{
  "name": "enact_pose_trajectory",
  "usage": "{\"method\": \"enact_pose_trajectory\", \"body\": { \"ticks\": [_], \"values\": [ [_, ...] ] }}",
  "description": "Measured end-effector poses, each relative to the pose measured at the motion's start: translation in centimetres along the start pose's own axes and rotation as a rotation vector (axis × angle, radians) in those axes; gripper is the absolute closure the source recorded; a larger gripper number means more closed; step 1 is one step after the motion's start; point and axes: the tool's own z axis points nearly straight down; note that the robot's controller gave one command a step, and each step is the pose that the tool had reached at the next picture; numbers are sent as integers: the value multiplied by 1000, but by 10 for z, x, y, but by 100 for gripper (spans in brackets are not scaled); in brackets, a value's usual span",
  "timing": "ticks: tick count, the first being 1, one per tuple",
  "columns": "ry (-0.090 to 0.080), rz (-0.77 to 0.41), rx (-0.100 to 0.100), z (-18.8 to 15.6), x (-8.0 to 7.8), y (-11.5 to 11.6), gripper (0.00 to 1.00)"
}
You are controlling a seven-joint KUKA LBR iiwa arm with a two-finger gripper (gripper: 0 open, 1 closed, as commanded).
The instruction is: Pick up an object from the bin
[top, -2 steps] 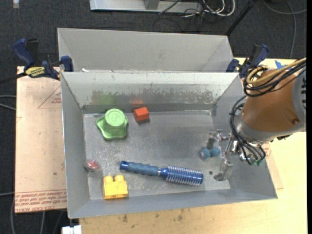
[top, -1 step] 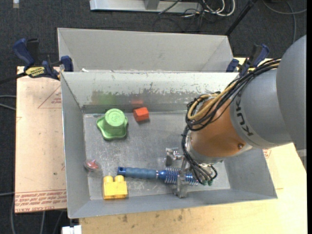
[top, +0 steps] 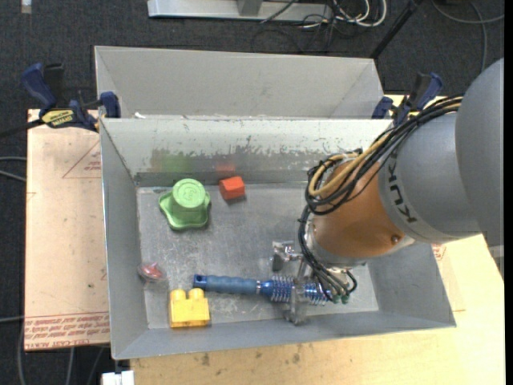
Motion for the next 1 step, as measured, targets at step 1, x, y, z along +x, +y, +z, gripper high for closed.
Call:
{"method": "enact_pose_trajectory", "body": {
  "ticks": [1],
  "values": [
    [-3,-1,0,0,-1,0,0]
  ]
}}
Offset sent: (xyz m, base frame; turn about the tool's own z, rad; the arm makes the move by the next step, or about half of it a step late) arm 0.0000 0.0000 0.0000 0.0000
